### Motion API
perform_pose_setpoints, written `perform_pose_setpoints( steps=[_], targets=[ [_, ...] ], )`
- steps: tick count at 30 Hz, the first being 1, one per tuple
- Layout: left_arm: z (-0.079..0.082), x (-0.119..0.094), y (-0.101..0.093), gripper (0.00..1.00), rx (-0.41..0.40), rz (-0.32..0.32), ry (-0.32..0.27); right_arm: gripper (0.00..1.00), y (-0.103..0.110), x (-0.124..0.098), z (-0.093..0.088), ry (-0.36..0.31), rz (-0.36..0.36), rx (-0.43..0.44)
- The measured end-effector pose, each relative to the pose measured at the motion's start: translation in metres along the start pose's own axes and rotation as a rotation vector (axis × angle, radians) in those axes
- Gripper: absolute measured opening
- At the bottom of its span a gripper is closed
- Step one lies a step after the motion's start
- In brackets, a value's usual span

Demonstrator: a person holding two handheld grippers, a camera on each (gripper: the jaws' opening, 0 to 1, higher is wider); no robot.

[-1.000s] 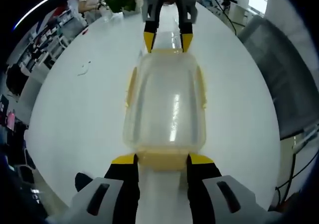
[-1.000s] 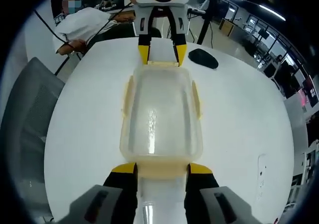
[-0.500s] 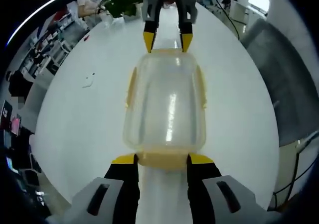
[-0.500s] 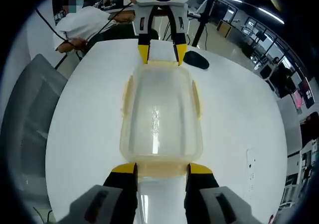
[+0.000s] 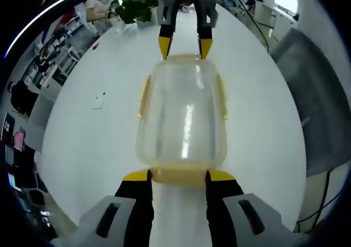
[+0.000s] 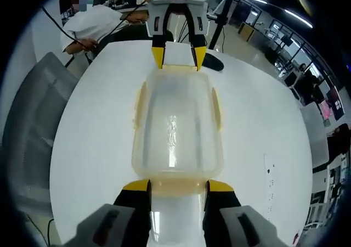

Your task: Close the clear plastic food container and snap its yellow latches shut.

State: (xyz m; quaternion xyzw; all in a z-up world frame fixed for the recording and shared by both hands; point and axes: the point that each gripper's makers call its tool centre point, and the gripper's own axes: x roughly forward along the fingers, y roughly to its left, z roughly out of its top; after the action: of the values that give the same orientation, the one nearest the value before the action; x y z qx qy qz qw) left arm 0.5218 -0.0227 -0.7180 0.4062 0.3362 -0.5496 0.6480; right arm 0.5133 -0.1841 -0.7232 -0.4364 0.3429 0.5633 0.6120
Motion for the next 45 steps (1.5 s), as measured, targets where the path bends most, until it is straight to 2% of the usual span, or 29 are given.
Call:
perform_pose_setpoints(
  steps=[23,45],
  targets=[
    [0.041,0.018,-0.004,0.35,-0.021,0.005,0.008,0.34,-0.001,-0.018,-0.042,-0.001,0.023,-0.013],
    [0.085,0.043,-0.007,0.34,-0.035,0.001,0.005,0.34,-0.002,-0.036,-0.091,-0.01,0.035,-0.015]
  ],
)
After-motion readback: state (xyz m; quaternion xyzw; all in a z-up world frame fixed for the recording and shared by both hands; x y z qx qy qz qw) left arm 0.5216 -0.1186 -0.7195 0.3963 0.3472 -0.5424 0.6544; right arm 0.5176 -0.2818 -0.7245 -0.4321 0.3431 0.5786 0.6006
